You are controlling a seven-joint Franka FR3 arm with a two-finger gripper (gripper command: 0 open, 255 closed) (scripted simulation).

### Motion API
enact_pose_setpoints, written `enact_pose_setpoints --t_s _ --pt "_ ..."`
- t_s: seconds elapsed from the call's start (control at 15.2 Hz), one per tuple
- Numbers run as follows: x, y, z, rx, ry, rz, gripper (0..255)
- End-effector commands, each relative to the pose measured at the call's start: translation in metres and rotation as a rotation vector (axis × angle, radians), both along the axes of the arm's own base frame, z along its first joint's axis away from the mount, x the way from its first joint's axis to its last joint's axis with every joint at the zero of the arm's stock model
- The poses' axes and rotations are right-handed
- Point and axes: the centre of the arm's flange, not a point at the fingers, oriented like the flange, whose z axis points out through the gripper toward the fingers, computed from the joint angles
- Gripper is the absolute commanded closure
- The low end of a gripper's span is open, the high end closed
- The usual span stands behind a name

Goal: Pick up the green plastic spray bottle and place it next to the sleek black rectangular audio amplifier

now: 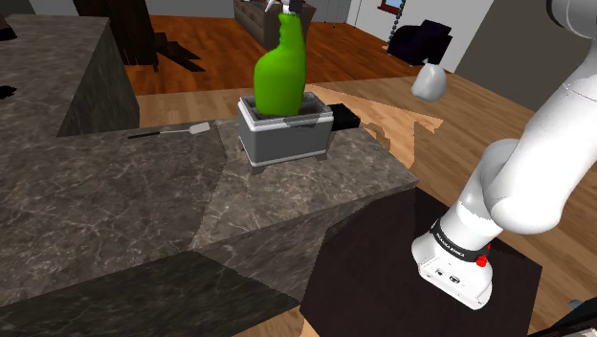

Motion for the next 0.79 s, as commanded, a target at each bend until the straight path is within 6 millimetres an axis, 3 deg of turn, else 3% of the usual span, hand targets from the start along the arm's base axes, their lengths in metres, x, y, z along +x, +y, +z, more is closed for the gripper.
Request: enact_pose_setpoints --t_s 0.0,0.73 --pt "0.002 -0.027 0.003 0.0 0.0 0.001 255" --pt "0.013 -0.172 0.003 0.0 0.0 0.001 255"
